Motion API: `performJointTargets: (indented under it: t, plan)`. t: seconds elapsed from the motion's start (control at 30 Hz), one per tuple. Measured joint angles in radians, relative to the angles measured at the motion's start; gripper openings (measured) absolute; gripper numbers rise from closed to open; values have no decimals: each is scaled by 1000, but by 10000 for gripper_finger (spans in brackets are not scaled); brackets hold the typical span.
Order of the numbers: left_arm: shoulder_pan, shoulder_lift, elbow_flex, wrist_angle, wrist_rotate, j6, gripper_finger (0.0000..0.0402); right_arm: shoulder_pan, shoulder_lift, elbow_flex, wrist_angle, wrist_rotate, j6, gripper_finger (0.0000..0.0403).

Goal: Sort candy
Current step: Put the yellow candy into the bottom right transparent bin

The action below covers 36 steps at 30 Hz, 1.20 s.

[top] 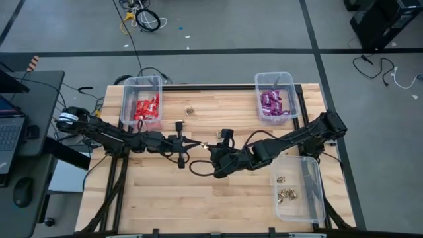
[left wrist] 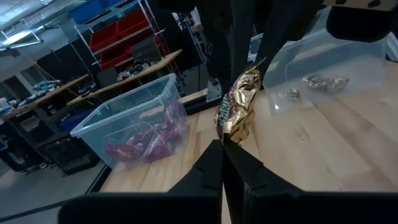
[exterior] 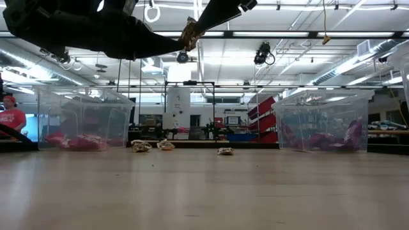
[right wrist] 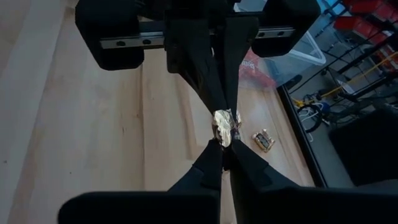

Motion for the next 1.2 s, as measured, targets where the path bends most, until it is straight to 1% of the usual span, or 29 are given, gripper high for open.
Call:
performJointTargets:
  t: [0.2,0.37,0.43,0.5,0.57,0.63,0.77,0.83,0.93,1.03,1.2]
  plan:
    - [0,0,0,-20,-12,-1,33,1,0,0,2,1,4,11]
    - [0,0,0,-25,-13,-14,77,1,0,0,1,4,11,11]
    - [0,0,0,-37,-37,-28,95,1,-1,0,-1,27,19,11]
    - [0,0,0,-57,-91,-31,111,5,-12,0,-19,47,43,11]
    - [0,0,0,-82,-133,-31,122,6,-37,0,-49,56,97,11]
    - [1,0,0,-110,-149,-33,131,6,-76,0,-106,57,184,11]
    - [1,0,0,-126,-150,-56,139,5,-183,1,-301,41,444,9]
    - [1,0,0,-128,-151,-56,139,-3,-246,1,-400,-15,593,7]
    - [1,0,0,-125,-153,-55,140,-15,-338,1,-534,-162,761,5]
    - [1,0,0,-124,-153,-55,140,-20,-418,1,-638,-351,878,4]
    - [1,0,0,-122,-153,-55,140,-9,-536,1,-755,-719,1025,4]
